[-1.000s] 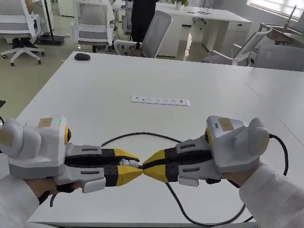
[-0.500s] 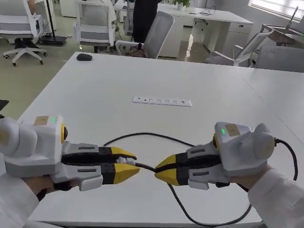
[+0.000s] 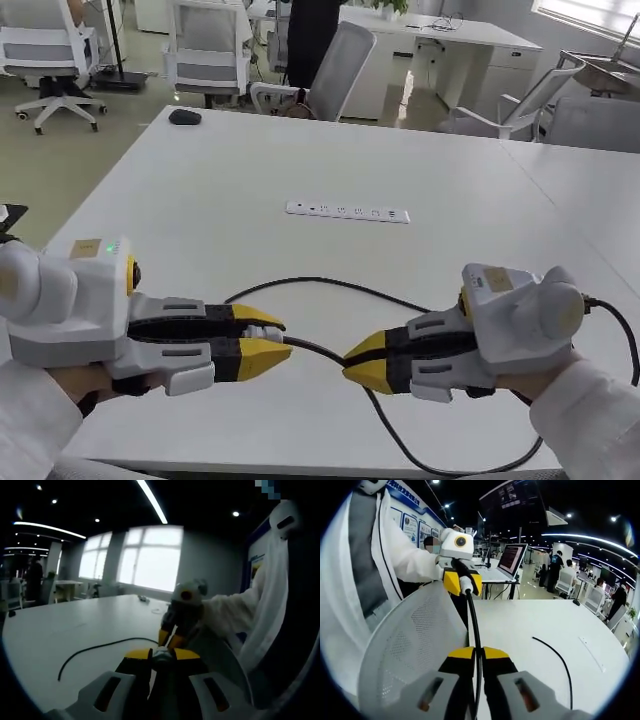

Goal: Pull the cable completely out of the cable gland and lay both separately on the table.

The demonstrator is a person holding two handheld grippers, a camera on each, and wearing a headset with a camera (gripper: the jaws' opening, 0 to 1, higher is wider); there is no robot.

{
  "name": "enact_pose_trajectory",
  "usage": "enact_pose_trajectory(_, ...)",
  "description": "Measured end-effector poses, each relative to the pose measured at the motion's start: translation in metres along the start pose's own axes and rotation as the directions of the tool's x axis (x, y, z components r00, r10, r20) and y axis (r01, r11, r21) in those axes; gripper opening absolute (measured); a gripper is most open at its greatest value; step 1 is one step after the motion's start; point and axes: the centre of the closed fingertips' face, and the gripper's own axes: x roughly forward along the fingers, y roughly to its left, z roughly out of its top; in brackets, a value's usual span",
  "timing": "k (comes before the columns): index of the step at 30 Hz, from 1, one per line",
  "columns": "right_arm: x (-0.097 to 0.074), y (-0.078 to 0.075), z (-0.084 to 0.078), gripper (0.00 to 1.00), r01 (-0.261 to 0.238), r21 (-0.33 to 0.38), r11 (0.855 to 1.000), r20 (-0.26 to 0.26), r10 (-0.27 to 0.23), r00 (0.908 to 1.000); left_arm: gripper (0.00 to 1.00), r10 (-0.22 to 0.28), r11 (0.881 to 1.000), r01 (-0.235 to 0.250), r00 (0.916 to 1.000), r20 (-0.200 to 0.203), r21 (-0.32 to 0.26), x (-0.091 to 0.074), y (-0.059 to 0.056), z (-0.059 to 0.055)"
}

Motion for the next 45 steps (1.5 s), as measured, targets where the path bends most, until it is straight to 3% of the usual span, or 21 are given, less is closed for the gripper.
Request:
enact_pose_trajectory(14,-0.002,0.002,-0.002,0.04,-0.016,0.023,1.000,0.002,0.016,0.9999,0.17,-0.004,1.000,0.004,1.0000,0.005,-0.002,0.004,-0.001,0.002)
enact_pose_trajectory(17,0.000,0.000,-0.012,0.04,-0.004,0.021,1.000,-0.047,0.005,0.9989,0.17,-0.008,1.000,0.008,1.0000,0.003,-0.001,0.006,-0.002,0.002)
enact_pose_trajectory(19,0.001,0.000,-0.012,0.10,-0.002,0.032,0.999,-0.041,0.003,0.9992,0.17,-0.007,1.000,0.007,0.9999,0.008,-0.005,0.006,-0.001,0.003)
enact_pose_trajectory(21,0.001,0.001,-0.008,0.16,-0.007,0.058,0.998,-0.026,0.008,0.9996,0.17,-0.005,1.000,0.005,0.9999,0.011,-0.007,0.006,0.000,0.004)
enact_pose_trajectory(26,0.003,0.005,0.006,0.21,-0.011,0.021,1.000,-0.021,0.011,0.9997,0.17,-0.009,1.000,0.009,0.9999,0.011,-0.007,0.007,0.000,0.005)
enact_pose_trajectory(32,0.007,0.006,0.043,0.23,-0.016,-0.035,0.999,0.054,0.017,0.9984,0.17,-0.017,1.000,0.017,0.9997,0.015,-0.008,0.008,-0.003,0.005)
enact_pose_trajectory(36,0.010,0.008,0.059,0.22,-0.023,-0.064,0.998,0.080,0.028,0.9964,0.17,-0.019,1.000,0.020,0.9997,0.014,-0.005,0.008,-0.005,0.006)
enact_pose_trajectory(45,0.018,0.016,0.064,0.13,-0.051,-0.081,0.995,0.084,0.058,0.9948,0.17,-0.032,0.999,0.032,0.9993,0.020,-0.005,0.006,-0.012,0.007)
